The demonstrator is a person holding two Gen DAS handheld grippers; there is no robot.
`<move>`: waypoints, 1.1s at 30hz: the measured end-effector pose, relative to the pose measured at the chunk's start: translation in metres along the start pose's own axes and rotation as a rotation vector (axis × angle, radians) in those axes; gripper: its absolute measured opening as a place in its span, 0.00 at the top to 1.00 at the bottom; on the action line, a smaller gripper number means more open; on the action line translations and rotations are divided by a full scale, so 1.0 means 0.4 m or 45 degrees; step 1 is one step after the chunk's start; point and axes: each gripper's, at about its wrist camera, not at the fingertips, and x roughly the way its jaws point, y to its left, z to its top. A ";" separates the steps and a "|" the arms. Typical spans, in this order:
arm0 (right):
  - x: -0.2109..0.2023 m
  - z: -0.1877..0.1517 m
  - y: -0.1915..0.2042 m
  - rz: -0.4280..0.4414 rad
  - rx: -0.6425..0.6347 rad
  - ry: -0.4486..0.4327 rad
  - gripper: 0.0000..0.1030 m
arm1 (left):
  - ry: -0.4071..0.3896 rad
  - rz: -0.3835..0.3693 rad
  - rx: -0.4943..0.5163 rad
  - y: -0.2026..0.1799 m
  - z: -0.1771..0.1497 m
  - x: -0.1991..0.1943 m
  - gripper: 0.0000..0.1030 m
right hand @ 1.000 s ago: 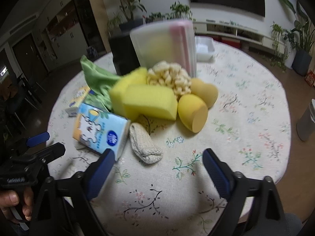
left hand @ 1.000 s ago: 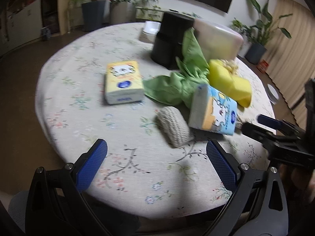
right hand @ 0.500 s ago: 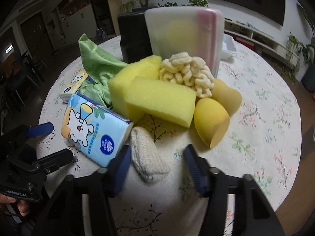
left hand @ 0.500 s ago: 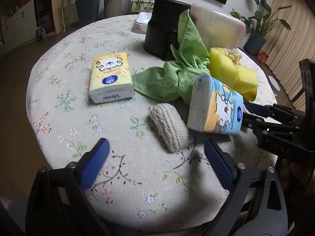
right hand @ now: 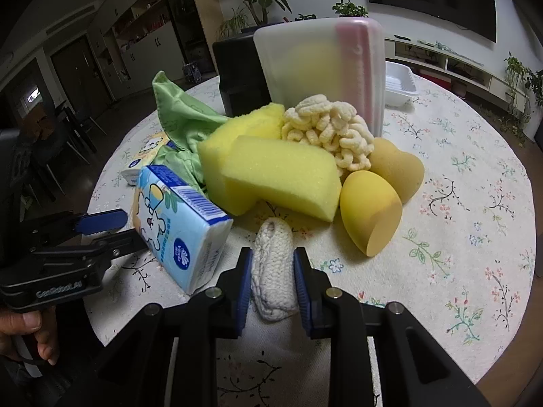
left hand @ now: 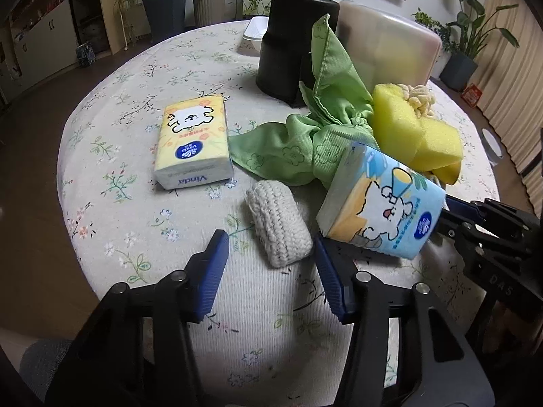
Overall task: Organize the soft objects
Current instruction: 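Grasp a beige knitted pad with the left gripper while the right gripper grasps the other knitted pad, then carry both knitted pads over the white plastic tray with both grippers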
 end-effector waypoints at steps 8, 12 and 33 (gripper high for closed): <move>-0.006 -0.006 -0.017 0.031 -0.004 -0.010 0.74 | -0.018 0.059 0.009 -0.015 0.012 0.014 0.56; -0.008 -0.009 -0.017 0.031 -0.007 -0.008 0.74 | -0.008 0.047 -0.005 -0.010 0.020 0.012 0.78; -0.109 0.016 -0.063 0.007 0.041 0.004 0.75 | -0.026 -0.119 -0.020 0.087 0.074 -0.051 0.78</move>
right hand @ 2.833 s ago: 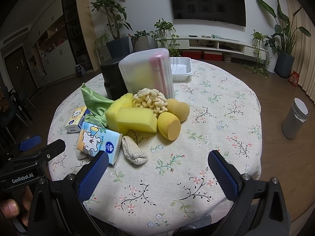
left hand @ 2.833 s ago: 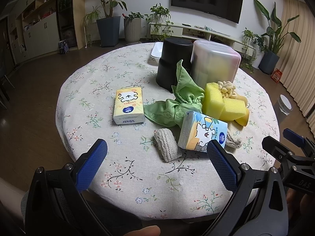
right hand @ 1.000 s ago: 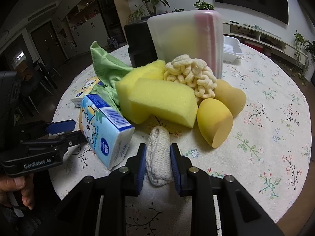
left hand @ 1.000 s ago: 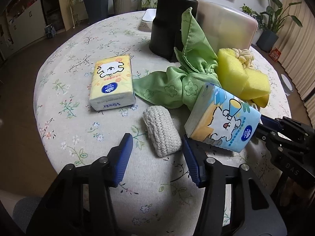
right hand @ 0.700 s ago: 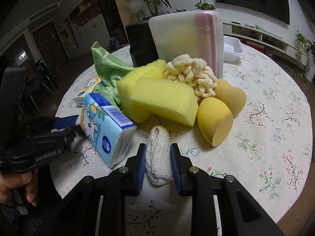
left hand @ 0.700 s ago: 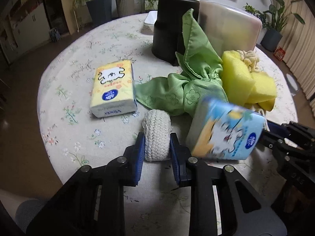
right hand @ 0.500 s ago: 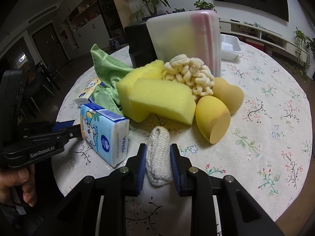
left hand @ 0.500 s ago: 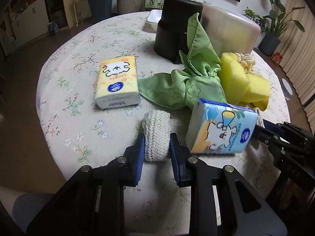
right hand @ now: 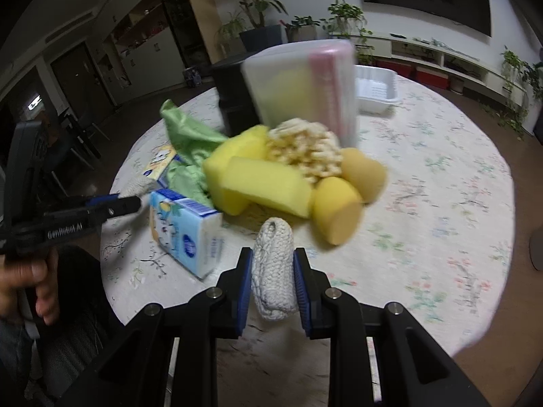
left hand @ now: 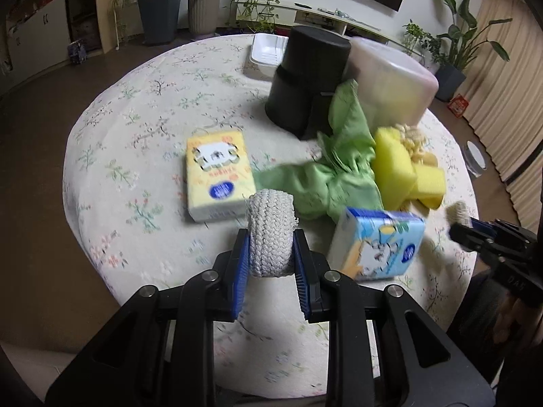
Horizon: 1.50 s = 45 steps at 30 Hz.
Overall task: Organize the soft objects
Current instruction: 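Carry both knitted pads over the white plastic tray with both grippers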
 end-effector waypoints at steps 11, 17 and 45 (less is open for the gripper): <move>-0.084 0.122 -0.169 -0.139 0.054 -0.067 0.75 | -0.119 0.042 0.093 0.096 0.207 0.003 0.78; -0.054 0.294 -0.261 -0.172 0.050 -0.109 0.75 | -0.163 0.068 0.199 0.094 0.375 0.054 0.78; 0.339 0.654 -0.403 -0.090 -0.080 0.079 0.75 | 0.016 -0.036 0.537 -0.014 0.707 0.434 0.78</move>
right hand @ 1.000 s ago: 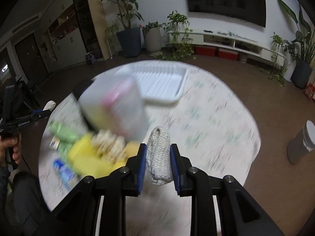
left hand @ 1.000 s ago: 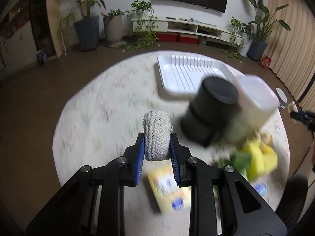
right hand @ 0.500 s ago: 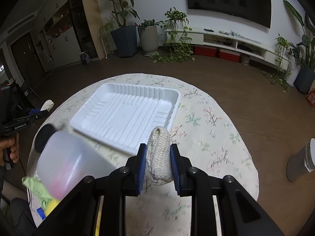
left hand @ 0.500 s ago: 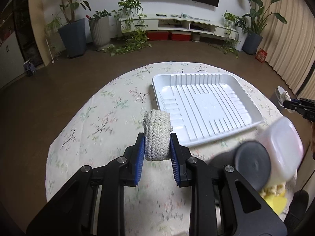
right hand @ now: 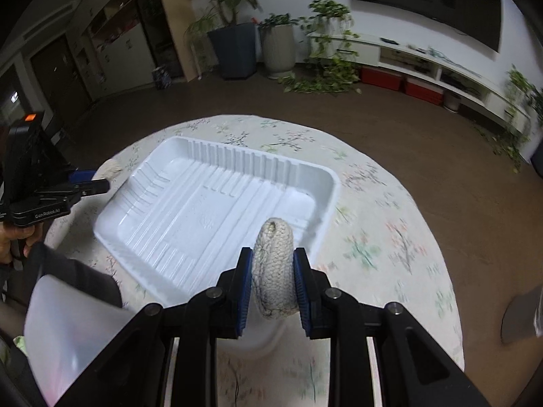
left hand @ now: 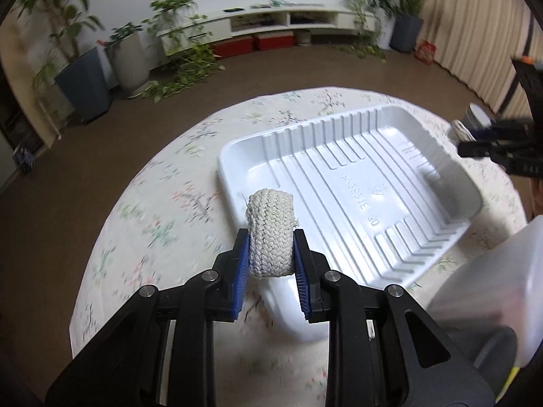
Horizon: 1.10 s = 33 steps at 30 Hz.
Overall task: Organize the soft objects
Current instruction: 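Carry both knitted pads over the white plastic tray with both grippers, then open both grippers to drop the knitted pads into the tray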
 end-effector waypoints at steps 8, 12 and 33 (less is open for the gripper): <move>0.114 0.047 0.031 0.024 -0.108 0.088 0.75 | 0.083 -0.026 0.082 -0.030 0.025 0.093 0.76; 0.163 0.044 0.045 -0.003 -0.155 0.136 0.75 | 0.116 0.000 0.106 -0.036 0.020 0.126 0.76; 0.197 0.053 0.059 -0.051 -0.199 0.122 0.39 | 0.110 -0.065 0.026 -0.032 0.023 0.116 0.65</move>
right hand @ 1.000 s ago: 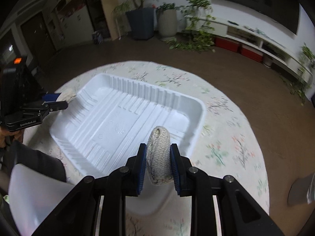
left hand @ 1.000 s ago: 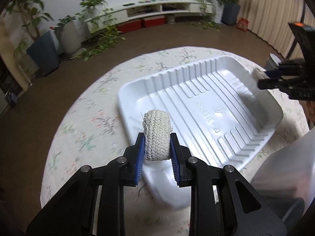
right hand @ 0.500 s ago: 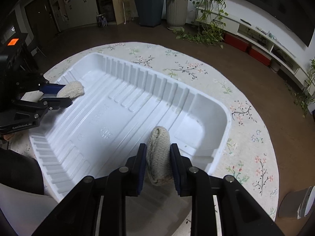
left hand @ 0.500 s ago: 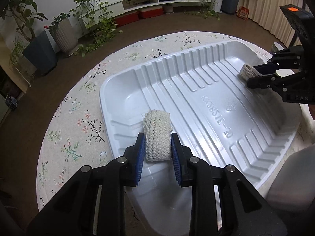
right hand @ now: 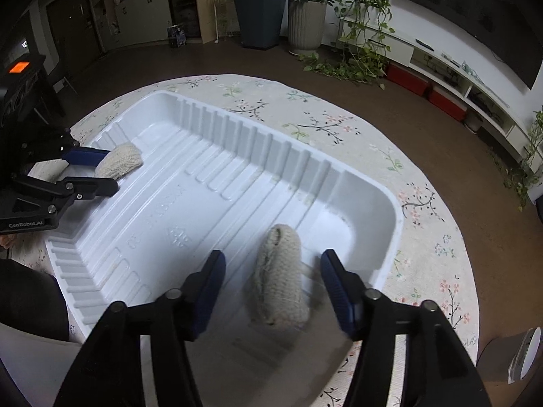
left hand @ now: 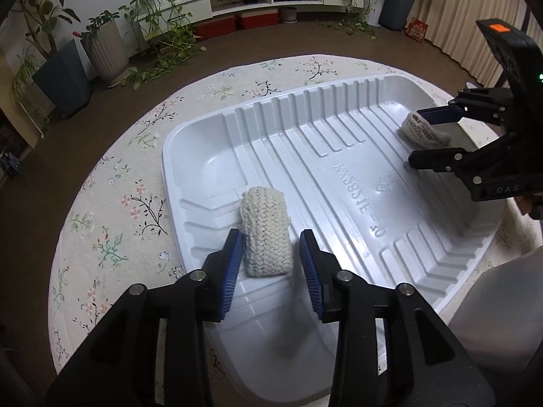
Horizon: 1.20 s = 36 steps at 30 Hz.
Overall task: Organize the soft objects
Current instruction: 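Open both grippers to drop the knitted pads into the tray, then move both grippers back toward the tissue packs on the table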
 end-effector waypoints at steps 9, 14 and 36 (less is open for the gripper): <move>-0.087 -0.001 -0.035 -0.006 0.045 -0.120 0.39 | -0.117 0.000 -0.116 0.041 0.009 -0.079 0.44; -0.169 -0.030 -0.074 0.003 0.129 -0.198 0.36 | -0.191 -0.032 -0.193 0.066 -0.024 -0.162 0.34; -0.464 -0.438 -0.045 0.037 0.479 -0.418 0.00 | -0.500 0.019 -0.294 -0.069 -0.463 -0.504 0.00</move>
